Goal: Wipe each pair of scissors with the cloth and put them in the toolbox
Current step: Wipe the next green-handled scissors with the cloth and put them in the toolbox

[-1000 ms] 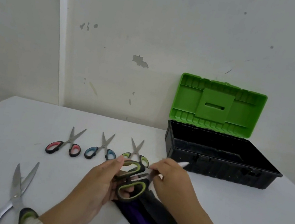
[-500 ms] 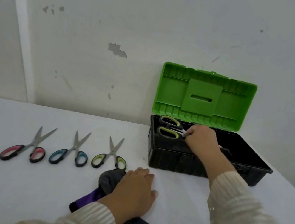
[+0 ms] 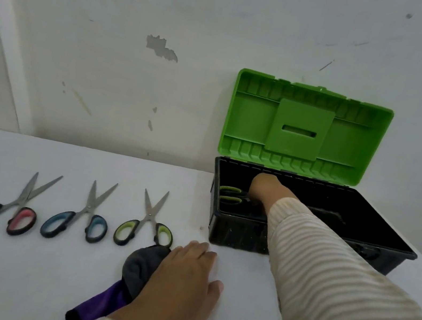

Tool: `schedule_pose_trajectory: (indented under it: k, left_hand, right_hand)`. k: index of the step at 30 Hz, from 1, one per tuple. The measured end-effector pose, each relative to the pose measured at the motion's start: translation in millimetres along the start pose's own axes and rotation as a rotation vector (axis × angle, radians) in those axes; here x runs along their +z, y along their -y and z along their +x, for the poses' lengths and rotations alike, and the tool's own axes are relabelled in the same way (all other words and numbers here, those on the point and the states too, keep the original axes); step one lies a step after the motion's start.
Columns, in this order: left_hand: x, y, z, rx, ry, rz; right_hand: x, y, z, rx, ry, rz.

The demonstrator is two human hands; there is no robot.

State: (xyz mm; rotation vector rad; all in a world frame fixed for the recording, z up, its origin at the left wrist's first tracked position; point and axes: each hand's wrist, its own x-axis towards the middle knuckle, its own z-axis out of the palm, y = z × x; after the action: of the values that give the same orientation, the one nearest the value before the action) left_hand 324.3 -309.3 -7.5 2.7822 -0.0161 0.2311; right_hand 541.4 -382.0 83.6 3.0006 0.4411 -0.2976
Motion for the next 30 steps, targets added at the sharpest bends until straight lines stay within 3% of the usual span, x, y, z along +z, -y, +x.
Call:
schedule_pose_trajectory:
  k: [4, 8, 12, 14, 16, 19, 23, 26, 30]
  left_hand:
    - [-1.4, -0.7, 0.1, -0.011, 0.009, 0.014]
    - [-6.8, -4.2, 0.5, -0.046, 0.043, -0.051]
    - [-31.5, -3.7, -7.9, -0.272, -0.153, -0.698]
    - [-57.4, 4.4, -20.1, -0.376, -0.300, -0.943]
    - [-86.2, 23.3, -39.6, -0.384, -0.419, -0.993]
    - [-122.0, 67.7, -79.6, -0.433, -0.427, -0.759]
    - [-150.7, 134.4, -146.7, -0.638, -0.195, -0.163]
    - [-165.4, 155.3, -194.7, -0.752, -0.024, 0.048]
    - [-167.5, 154.2, -228.3, -0.729, 0.155, 0.110]
  right_hand:
    - [-1.6, 1.0, -16.6, -0.016, -0.008, -0.009]
    - [-12.5, 7.8, -47.8, -0.100, -0.246, 0.279]
    - [-5.9, 30.2, -120.7, -0.186, -0.314, 0.946]
    - [10.1, 45.0, -161.9, -0.255, -0.228, 1.036]
    - [29.6, 60.3, -195.8, -0.294, -0.161, 0.971]
    - [58.5, 79.6, -232.0, -0.348, -0.076, 0.706]
    - [86.2, 97.0, -254.6, -0.368, -0.130, 0.395]
    - [89.4, 102.5, -256.3, -0.320, -0.197, 0.378]
    - [88.1, 106.1, -255.4, -0.291, -0.211, 0.439]
